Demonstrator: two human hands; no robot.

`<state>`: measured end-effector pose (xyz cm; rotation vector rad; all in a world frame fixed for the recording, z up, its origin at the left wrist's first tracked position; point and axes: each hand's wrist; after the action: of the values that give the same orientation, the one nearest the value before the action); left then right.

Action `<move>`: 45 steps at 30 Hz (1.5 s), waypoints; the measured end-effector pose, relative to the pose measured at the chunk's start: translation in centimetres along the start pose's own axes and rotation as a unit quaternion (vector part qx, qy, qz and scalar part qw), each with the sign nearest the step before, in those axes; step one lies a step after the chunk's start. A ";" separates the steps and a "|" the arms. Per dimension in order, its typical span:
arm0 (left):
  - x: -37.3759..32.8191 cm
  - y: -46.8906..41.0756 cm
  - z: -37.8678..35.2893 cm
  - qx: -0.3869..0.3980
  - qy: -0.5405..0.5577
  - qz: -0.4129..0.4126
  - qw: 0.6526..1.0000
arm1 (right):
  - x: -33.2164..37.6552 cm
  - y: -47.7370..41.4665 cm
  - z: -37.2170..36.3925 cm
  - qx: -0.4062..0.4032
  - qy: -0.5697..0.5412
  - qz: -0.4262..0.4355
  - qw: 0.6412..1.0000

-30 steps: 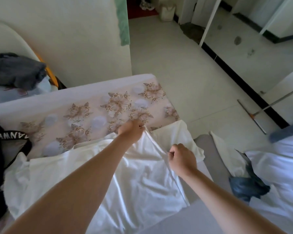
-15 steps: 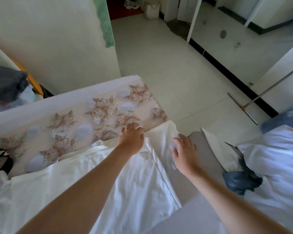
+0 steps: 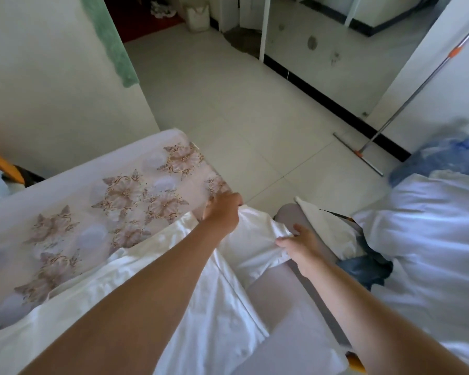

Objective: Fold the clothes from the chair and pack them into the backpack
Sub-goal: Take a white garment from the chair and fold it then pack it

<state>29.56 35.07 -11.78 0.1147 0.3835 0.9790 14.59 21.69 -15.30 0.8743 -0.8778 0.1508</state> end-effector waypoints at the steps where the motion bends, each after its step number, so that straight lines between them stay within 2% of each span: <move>1: -0.3 0.1 -0.1 0.017 0.014 -0.010 1.000 | 0.3 0.2 0.3 0.024 -0.015 -0.004 1.000; 3: -1.1 0.7 0.3 0.022 0.038 -0.067 0.997 | 1.5 1.0 0.7 0.064 -0.023 0.014 0.998; 6: -2.6 2.1 3.0 0.007 0.057 -0.201 0.978 | 4.2 3.8 0.0 0.144 -0.027 0.098 0.984; 8: -2.6 3.3 5.2 0.013 0.023 -0.281 0.959 | 5.6 6.1 -1.0 0.178 -0.027 0.153 0.972; 10: -1.1 5.0 7.2 -0.007 -0.034 -0.304 0.952 | 6.4 8.3 -1.9 0.199 -0.029 0.196 0.960; 13: 3.7 8.5 9.1 -0.057 -0.097 -0.239 0.965 | 6.0 11.9 -3.3 0.259 -0.024 0.226 0.939; 16: 8.8 14.0 9.5 -0.061 -0.106 -0.129 0.984 | 4.1 15.2 -4.7 0.316 0.005 0.210 0.925; 20: 13.2 21.6 6.2 -0.031 0.033 0.029 0.999 | 0.8 18.8 -6.8 0.405 0.140 0.180 0.886; 21: 13.7 23.2 5.2 -0.022 0.063 0.053 0.996 | 0.1 19.6 -7.3 0.395 0.176 0.183 0.883; 25: 13.1 26.4 2.2 -0.004 0.115 0.089 0.989 | -1.2 20.4 -7.1 0.221 0.250 0.238 0.912; 27: 11.8 26.3 1.3 -0.014 0.136 0.083 0.987 | -1.6 19.6 -6.2 0.197 0.261 0.234 0.916; 29: 10.5 25.2 0.4 -0.027 0.144 0.074 0.986 | -1.6 18.3 -5.7 0.176 0.340 0.261 0.886; 32: 8.5 22.9 -0.9 -0.026 0.124 0.078 0.989 | -1.6 16.1 -5.5 0.153 0.492 0.359 0.779; 34: 7.7 21.5 -1.9 -0.010 0.078 0.136 0.988 | -2.0 14.7 -5.9 0.154 0.535 0.407 0.724; 37: 7.3 20.3 -2.6 0.008 0.072 0.256 0.964 | -3.4 13.0 -6.8 0.123 0.560 0.470 0.671; 39: 7.8 19.9 -2.5 0.020 0.058 0.287 0.956 | -3.8 11.9 -7.2 0.094 0.566 0.517 0.635; 42: 8.8 19.9 -1.2 0.042 0.072 0.277 0.957 | -3.0 11.3 -7.3 0.101 0.523 0.583 0.614; 45: 9.7 20.7 -0.1 0.053 0.138 0.287 0.947 | -1.2 11.6 -7.0 0.215 0.495 0.532 0.653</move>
<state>18.09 54.67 -8.93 0.1940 0.6821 1.5587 12.85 34.64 -11.40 0.4337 -0.1603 1.7762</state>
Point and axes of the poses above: each hand's wrist, its own y-axis away from the middle knuckle, its own z-axis out of the back of the hand, x = y × z, and after that the axes turned 3 degrees about -y, right-handed
